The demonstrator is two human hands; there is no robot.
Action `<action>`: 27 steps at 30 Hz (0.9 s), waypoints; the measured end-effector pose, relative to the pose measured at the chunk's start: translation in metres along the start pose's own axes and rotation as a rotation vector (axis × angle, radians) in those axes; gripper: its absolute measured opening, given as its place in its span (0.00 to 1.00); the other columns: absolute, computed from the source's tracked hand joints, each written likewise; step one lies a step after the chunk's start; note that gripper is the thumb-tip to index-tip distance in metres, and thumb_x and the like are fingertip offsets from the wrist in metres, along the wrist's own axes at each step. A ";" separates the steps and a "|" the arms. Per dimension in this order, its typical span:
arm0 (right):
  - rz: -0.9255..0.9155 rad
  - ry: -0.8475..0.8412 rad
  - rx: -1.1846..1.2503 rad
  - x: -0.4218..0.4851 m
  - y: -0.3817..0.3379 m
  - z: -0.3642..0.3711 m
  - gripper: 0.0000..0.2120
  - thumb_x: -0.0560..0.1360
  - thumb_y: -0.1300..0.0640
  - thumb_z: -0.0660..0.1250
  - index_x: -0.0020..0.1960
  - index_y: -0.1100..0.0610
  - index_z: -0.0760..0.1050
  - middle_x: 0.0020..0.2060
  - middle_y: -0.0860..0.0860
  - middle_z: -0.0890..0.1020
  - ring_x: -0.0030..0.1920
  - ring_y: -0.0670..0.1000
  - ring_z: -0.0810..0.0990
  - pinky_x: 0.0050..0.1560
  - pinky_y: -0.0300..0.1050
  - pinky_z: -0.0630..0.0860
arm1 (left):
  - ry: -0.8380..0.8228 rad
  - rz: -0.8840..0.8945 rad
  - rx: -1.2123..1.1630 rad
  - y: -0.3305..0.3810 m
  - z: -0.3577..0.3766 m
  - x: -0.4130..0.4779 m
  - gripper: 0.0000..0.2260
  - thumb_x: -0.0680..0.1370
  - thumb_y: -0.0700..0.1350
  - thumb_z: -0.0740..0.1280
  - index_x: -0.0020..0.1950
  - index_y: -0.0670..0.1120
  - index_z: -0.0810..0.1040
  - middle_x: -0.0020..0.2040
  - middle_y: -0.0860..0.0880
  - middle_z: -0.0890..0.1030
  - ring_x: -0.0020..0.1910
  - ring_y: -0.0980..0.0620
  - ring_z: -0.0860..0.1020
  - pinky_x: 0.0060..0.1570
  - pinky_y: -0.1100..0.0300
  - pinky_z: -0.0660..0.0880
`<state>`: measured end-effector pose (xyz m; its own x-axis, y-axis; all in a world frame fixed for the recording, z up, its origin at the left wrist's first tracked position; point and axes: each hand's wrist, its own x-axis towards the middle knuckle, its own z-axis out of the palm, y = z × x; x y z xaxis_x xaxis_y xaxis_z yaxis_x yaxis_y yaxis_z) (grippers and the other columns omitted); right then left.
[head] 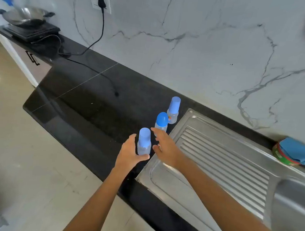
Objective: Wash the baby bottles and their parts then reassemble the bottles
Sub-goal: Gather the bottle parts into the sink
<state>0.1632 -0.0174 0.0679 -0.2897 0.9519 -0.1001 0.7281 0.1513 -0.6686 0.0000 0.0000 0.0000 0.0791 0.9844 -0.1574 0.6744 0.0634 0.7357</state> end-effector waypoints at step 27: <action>0.502 0.967 0.499 -0.150 0.119 -0.115 0.11 0.72 0.53 0.72 0.50 0.57 0.78 0.40 0.54 0.81 0.38 0.48 0.78 0.37 0.40 0.76 | -0.718 0.459 -0.048 0.195 0.135 -0.008 0.17 0.67 0.55 0.76 0.53 0.52 0.81 0.41 0.55 0.80 0.38 0.57 0.77 0.38 0.64 0.71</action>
<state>0.3642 -0.1114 0.0880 0.7004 0.7134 0.0208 0.2428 -0.2107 -0.9469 0.2302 -0.0178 0.0560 0.7940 0.5723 -0.2049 0.4316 -0.2934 0.8530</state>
